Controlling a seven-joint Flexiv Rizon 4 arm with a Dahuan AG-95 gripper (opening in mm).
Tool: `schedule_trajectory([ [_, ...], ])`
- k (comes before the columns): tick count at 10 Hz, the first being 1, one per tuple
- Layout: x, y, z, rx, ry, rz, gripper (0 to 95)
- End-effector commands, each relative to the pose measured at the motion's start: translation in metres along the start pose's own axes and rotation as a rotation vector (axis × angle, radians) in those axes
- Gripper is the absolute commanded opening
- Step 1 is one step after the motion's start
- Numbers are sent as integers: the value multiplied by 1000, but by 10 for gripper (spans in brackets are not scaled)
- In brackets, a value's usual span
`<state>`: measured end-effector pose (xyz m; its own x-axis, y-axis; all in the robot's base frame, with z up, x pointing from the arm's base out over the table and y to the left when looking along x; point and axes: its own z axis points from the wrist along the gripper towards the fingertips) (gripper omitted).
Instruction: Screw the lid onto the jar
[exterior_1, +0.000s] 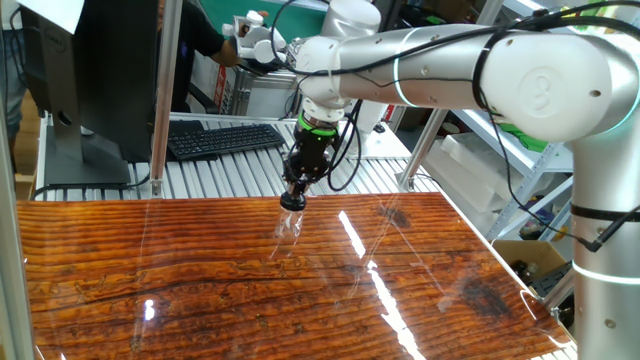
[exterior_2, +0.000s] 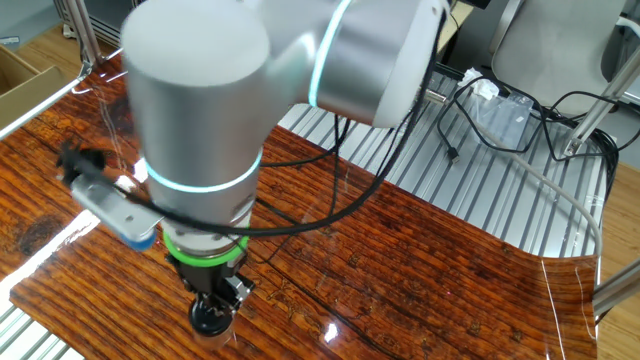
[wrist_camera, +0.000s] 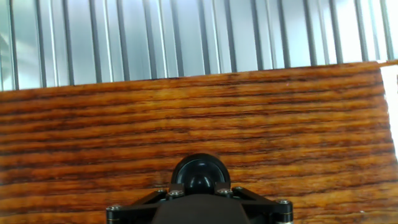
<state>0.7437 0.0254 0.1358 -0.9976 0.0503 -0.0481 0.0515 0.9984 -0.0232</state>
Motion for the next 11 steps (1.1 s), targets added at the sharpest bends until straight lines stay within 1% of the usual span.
schedule_trajectory([
  [1, 3, -2, -3, 3, 5, -2, 0],
  [2, 4, -4, -8, 4, 16, -4, 0],
  [4, 4, -4, -5, 7, 17, -5, 0],
  [5, 4, -4, -4, -12, 19, 11, 0],
  [6, 4, -4, -4, -18, 14, 25, 0],
  [7, 4, -5, -4, -39, 17, 33, 0],
  [8, 6, -5, -1, -23, 3, 27, 0],
  [9, 6, -7, 0, -24, 1, 20, 0],
  [10, 6, -7, 1, -18, -3, 18, 0],
  [11, 6, -7, 0, -23, -1, 22, 0],
])
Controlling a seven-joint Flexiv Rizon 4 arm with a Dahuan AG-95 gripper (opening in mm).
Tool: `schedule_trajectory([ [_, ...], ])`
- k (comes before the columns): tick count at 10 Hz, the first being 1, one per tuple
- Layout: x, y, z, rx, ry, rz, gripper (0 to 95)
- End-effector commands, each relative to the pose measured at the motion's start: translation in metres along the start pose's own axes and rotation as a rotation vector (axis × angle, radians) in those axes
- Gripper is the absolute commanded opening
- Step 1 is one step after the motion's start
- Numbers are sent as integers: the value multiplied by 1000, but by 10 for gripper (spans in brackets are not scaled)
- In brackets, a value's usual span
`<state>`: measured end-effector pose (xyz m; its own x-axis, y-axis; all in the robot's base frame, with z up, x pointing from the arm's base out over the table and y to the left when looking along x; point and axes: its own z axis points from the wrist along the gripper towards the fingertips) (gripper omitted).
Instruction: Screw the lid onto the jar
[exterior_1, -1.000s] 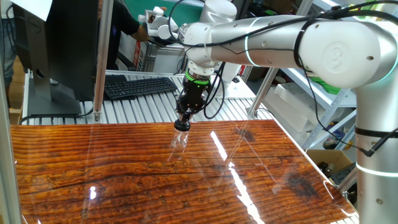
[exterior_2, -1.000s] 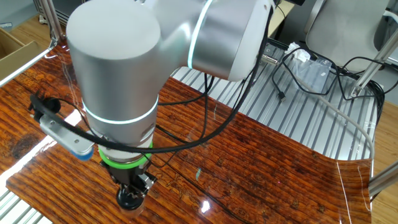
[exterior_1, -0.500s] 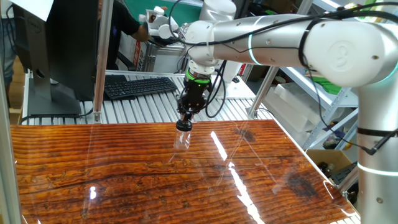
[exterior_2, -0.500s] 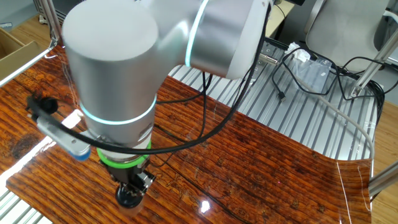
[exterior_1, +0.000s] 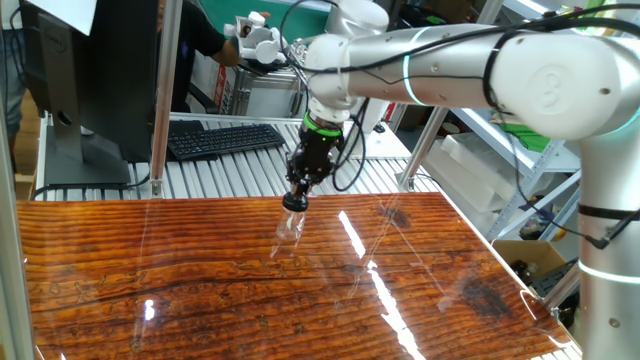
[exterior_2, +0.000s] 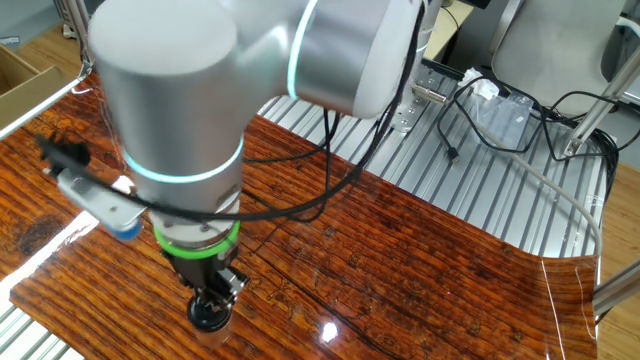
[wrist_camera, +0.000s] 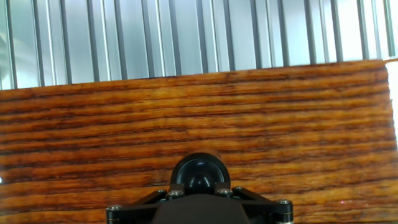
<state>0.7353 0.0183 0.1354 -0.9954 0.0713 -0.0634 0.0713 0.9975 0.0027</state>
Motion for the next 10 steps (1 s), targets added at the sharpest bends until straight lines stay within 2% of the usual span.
schedule_trajectory([
  [1, -1, 0, 1, -10, 13, 26, 0],
  [2, -1, 0, 1, -6, 12, 35, 0],
  [3, 0, 0, 3, -39, -2, 84, 0],
  [5, 0, 0, 2, -44, 0, 123, 0],
  [6, 0, 0, 1, -59, 5, 160, 0],
  [8, 0, 0, 1, -81, 13, 286, 0],
  [10, 1, -1, 4, -92, 11, 373, 0],
])
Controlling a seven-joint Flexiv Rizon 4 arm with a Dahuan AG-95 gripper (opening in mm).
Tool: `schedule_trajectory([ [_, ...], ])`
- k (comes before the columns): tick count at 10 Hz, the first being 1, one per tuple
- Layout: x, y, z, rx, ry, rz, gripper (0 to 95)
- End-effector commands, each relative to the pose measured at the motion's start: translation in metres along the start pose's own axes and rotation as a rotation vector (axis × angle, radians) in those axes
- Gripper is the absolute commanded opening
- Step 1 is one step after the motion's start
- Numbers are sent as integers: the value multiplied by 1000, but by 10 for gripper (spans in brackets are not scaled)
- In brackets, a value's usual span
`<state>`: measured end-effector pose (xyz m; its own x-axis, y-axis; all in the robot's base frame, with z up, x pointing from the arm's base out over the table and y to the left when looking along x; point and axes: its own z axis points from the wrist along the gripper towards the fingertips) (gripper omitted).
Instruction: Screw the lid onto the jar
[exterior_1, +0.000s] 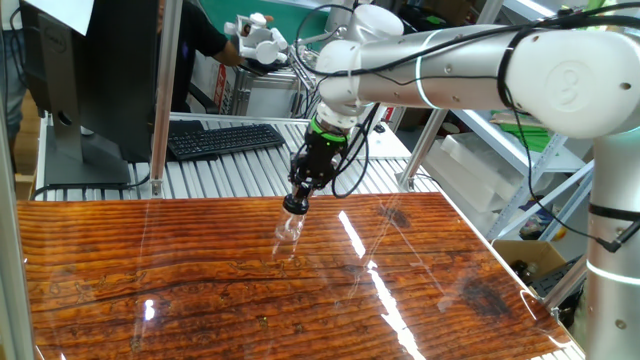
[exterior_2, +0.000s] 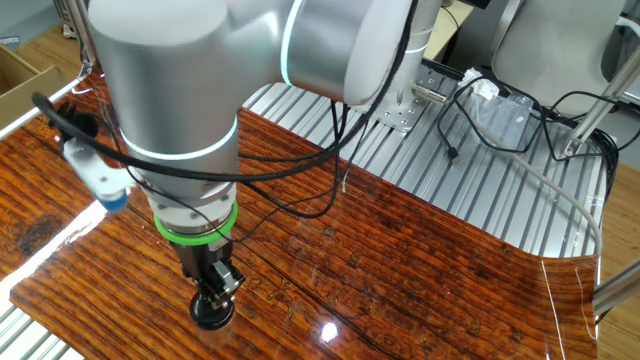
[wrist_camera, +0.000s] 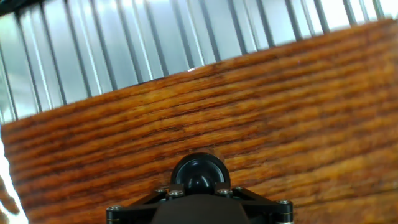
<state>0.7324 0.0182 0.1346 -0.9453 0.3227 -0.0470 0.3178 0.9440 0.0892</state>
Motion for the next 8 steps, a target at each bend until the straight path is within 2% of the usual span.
schedule_trajectory([
  [1, -1, -2, 5, -35, 9, 174, 0],
  [3, -2, -2, 3, -48, 14, 271, 0],
  [4, -2, -3, 0, -77, 22, 336, 0],
  [5, -2, -3, -1, -87, 22, 360, 0],
  [6, -1, -3, -2, -97, 19, 429, 0],
  [8, -2, -4, -2, -110, 4, 497, 0],
])
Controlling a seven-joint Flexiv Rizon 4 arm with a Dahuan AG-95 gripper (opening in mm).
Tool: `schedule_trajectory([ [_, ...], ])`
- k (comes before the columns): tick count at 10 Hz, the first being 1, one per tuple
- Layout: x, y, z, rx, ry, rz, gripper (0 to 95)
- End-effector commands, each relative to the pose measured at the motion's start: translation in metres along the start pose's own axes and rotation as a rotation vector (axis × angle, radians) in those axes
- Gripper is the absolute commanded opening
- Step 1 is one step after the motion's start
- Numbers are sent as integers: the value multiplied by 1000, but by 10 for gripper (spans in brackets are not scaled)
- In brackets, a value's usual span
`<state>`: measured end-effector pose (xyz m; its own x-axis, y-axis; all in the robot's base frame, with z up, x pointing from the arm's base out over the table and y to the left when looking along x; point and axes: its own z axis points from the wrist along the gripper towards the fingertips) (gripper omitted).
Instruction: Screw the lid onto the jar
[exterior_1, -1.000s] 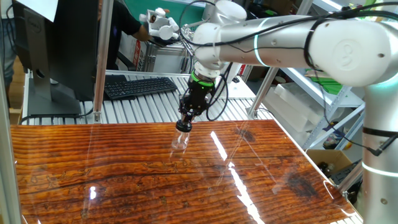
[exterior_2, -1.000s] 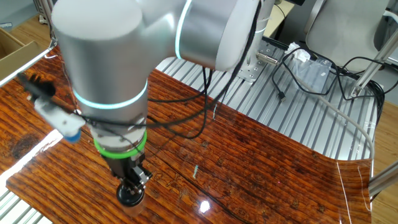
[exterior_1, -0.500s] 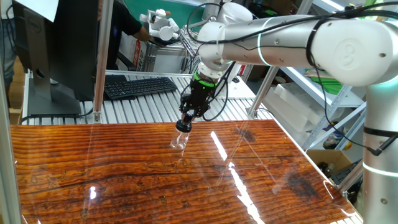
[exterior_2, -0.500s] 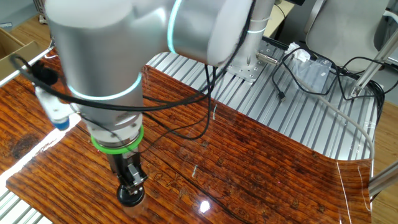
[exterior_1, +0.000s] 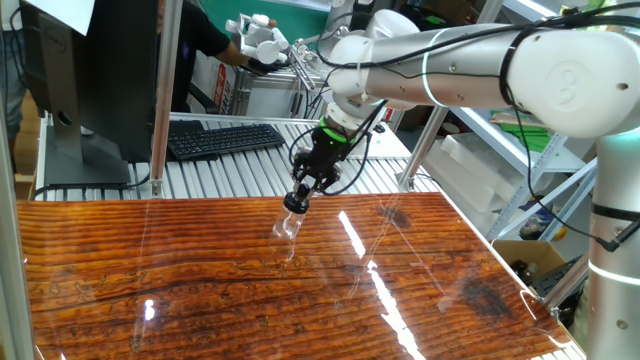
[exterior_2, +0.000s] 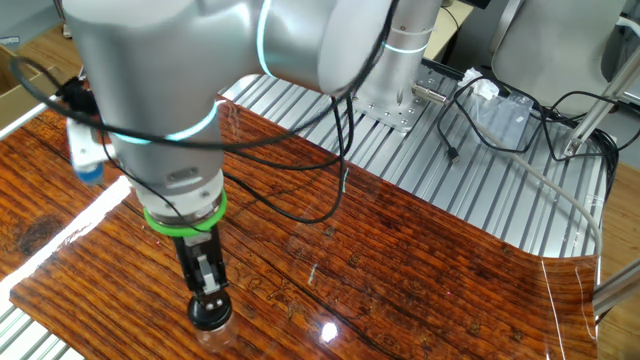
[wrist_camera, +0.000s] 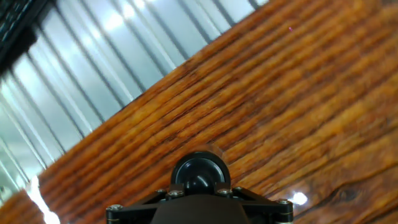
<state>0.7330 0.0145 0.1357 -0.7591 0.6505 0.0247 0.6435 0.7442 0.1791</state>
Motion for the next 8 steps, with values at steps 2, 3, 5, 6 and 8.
schedule_trajectory([
  [2, 1, -1, 0, -55, -38, 191, 0],
  [3, 1, -1, 0, -66, -43, 237, 0],
  [5, 1, -1, 0, -78, -42, 296, 0],
  [6, 1, -1, 0, -79, -42, 311, 0],
  [8, 2, -1, 1, -85, -44, 359, 0],
])
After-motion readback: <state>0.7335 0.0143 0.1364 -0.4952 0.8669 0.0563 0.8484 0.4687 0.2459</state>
